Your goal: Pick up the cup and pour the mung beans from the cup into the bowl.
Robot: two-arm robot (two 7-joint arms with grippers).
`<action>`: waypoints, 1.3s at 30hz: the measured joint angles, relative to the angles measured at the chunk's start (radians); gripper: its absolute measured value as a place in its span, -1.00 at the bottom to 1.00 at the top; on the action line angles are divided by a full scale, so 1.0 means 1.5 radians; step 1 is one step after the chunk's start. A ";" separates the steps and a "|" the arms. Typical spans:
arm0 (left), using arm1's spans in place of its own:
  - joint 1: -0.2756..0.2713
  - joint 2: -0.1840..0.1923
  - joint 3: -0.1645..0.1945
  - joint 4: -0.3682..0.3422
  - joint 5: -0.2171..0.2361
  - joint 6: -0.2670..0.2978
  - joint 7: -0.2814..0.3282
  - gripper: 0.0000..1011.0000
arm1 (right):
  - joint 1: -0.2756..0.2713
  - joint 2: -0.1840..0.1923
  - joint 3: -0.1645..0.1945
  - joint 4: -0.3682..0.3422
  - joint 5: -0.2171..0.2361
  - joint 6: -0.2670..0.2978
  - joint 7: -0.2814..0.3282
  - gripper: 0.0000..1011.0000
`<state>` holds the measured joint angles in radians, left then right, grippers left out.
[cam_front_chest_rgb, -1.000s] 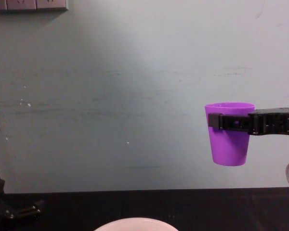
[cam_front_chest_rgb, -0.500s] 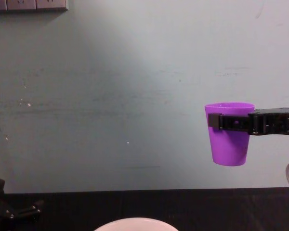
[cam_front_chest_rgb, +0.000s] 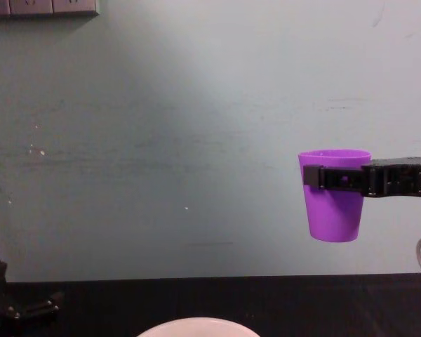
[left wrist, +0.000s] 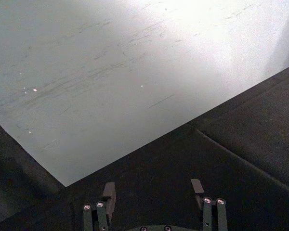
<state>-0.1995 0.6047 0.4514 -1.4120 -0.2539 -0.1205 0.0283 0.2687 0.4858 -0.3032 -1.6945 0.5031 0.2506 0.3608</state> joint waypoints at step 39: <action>0.000 0.000 0.000 0.000 0.000 0.000 0.000 1.00 | 0.000 0.000 0.000 0.000 0.000 0.000 0.000 0.45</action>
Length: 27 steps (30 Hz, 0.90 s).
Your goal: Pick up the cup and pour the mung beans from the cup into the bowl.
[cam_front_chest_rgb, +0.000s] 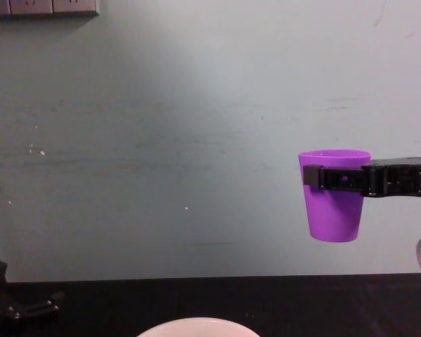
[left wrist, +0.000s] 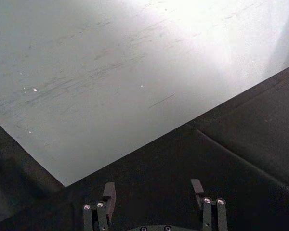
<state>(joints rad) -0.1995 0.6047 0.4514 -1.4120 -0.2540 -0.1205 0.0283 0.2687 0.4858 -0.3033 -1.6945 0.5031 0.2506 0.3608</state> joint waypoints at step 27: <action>0.000 0.000 0.000 0.000 0.000 0.000 0.000 1.00 | 0.000 0.000 0.000 0.000 0.000 0.000 0.000 0.45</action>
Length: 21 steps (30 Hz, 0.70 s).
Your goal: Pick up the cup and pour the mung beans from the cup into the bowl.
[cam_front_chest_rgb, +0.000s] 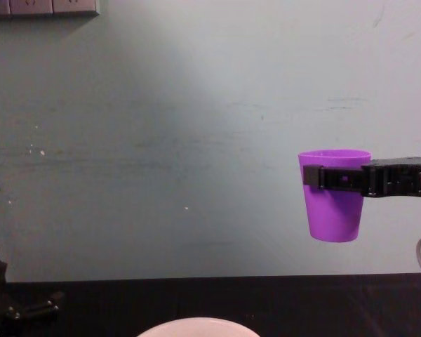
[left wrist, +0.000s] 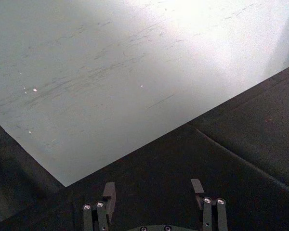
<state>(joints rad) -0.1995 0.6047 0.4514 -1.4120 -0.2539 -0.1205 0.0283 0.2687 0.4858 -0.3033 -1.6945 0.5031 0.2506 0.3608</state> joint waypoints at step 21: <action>0.000 0.000 0.000 0.000 0.000 0.000 0.000 1.00 | 0.000 0.000 0.000 0.000 0.000 0.000 0.000 0.45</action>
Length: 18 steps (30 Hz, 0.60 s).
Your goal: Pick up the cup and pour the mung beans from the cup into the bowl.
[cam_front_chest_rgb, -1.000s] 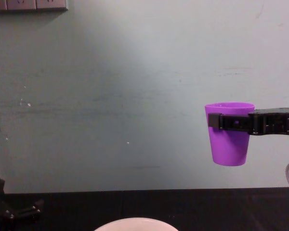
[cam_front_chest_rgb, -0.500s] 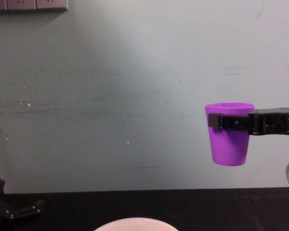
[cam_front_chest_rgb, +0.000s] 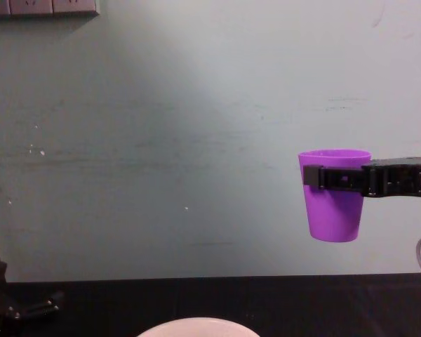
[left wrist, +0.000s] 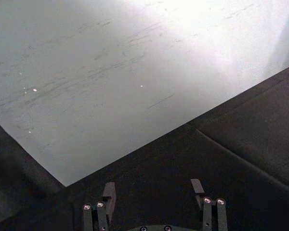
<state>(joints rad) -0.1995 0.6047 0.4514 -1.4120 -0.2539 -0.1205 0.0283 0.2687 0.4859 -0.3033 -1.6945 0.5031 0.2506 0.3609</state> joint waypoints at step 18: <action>0.000 0.000 0.000 0.000 0.000 0.000 0.000 1.00 | 0.001 0.000 -0.001 0.001 0.000 0.000 0.000 0.45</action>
<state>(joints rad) -0.1996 0.6047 0.4514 -1.4120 -0.2539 -0.1205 0.0283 0.2698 0.4864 -0.3044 -1.6931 0.5035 0.2503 0.3611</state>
